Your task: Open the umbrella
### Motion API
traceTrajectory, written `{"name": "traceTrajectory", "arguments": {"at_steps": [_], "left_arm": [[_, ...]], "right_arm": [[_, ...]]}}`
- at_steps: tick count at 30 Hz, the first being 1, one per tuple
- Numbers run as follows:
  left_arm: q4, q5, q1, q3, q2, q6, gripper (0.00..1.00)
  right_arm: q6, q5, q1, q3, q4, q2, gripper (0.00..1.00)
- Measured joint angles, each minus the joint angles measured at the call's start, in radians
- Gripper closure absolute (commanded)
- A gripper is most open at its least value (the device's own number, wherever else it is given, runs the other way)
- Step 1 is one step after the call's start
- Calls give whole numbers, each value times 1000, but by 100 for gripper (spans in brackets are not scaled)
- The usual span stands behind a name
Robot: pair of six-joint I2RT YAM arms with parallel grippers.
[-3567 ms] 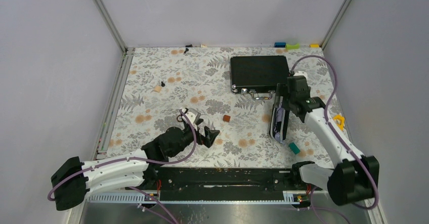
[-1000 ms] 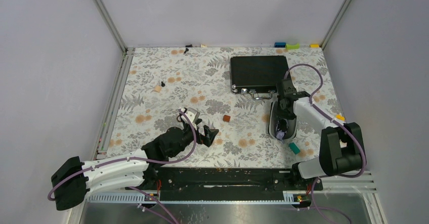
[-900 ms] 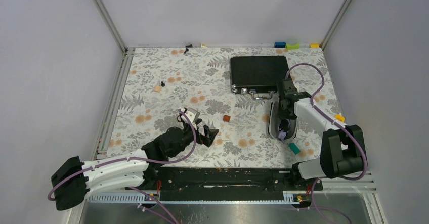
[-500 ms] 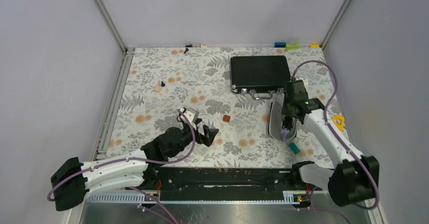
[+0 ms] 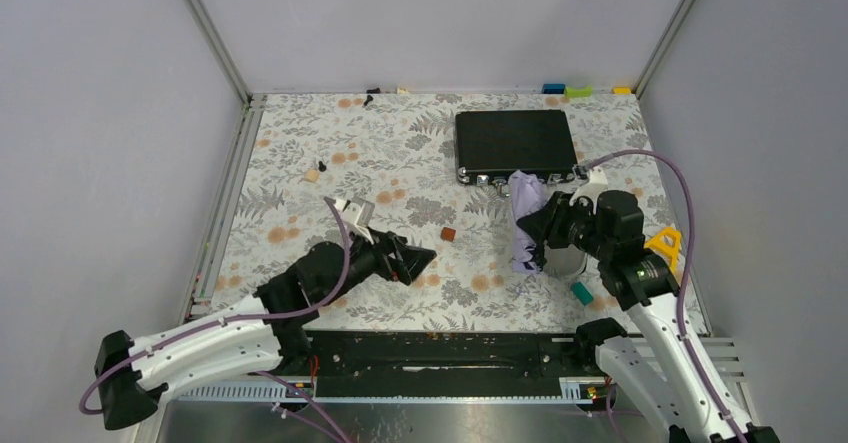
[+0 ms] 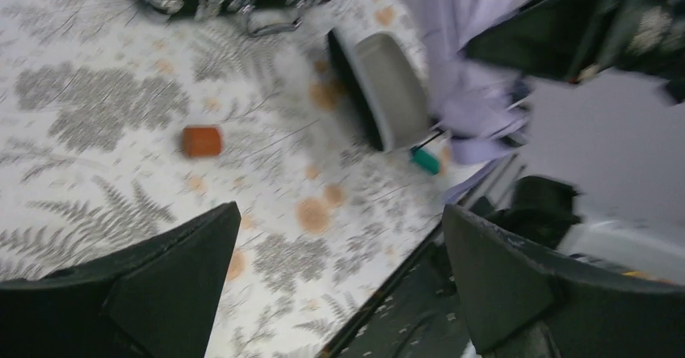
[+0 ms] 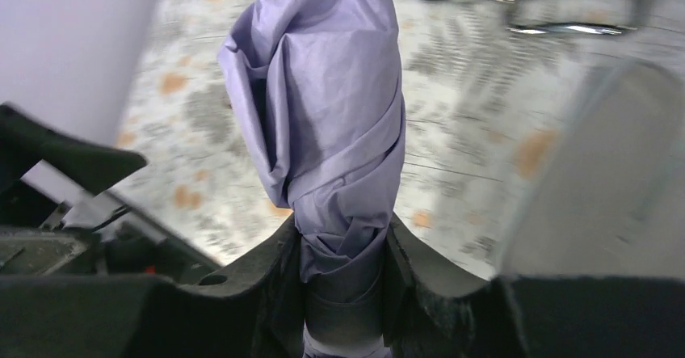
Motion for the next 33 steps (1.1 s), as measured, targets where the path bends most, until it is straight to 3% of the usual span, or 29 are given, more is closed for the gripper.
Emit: {"name": "traceTrajectory", "arguments": {"at_steps": [4,7,12,17,22,27,33], "left_arm": [[-163,86,16,208,20,-29,1],[-234,190,66,362,66,-25,1],[-275,425,237,481,155,-16,1],[-243,499,272,435,150,26,1],[-51,555,274,241,-51,62,1],[63,602,280,230,-69,64,1],[76,637,312,230,-11,24,1]], "right_arm": [[69,-145,69,-55,175,19,100],[72,-183,216,-67,278,69,100],[109,-248,383,-81,528,132,100],[185,-265,423,-120,790,174,100],[249,-298,446,-119,966,243,100],[259,-320,508,-108,1045,306,100],[256,-338,578,-93,1104,358,100]]}}
